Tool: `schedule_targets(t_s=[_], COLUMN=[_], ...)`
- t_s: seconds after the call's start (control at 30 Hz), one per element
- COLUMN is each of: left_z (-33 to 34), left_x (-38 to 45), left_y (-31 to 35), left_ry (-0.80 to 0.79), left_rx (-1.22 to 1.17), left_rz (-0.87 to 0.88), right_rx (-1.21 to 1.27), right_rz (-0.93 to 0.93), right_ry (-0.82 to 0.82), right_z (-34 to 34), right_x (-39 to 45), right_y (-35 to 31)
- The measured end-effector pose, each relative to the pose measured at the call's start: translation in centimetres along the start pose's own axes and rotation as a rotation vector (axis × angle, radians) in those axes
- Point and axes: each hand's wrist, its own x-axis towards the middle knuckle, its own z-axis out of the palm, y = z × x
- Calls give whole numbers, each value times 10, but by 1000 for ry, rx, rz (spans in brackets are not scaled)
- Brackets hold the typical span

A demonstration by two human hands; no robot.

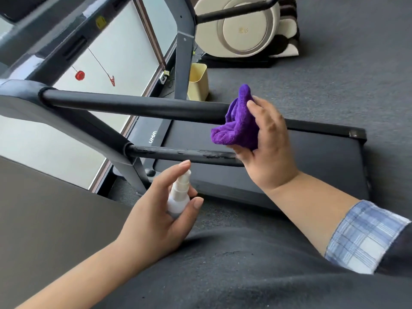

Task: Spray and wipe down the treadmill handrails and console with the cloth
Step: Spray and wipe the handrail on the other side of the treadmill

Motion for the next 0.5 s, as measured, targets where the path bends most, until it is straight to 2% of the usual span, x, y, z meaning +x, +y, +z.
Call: schedule_targets(t_s=[0.13,0.2,0.27,0.37,0.5], left_z=[4,6,8,9,8], left_x=[4,5,4,5,7], left_y=[4,5,7,9,11], left_ry=[-40,-56,-65,-67,-67], left_rx=[-20,-28,-33,-56,-70], left_rz=[33,34,25,27,50], right_rx=[155,187,181,176,137], right_rz=[254,450,551,500,185], right_ry=[54,39,36,76,64], right_z=[2,2,-5,-20,-35], right_x=[-43,-65,-77,-63,-3], right_y=[9,12,10,-3,-35])
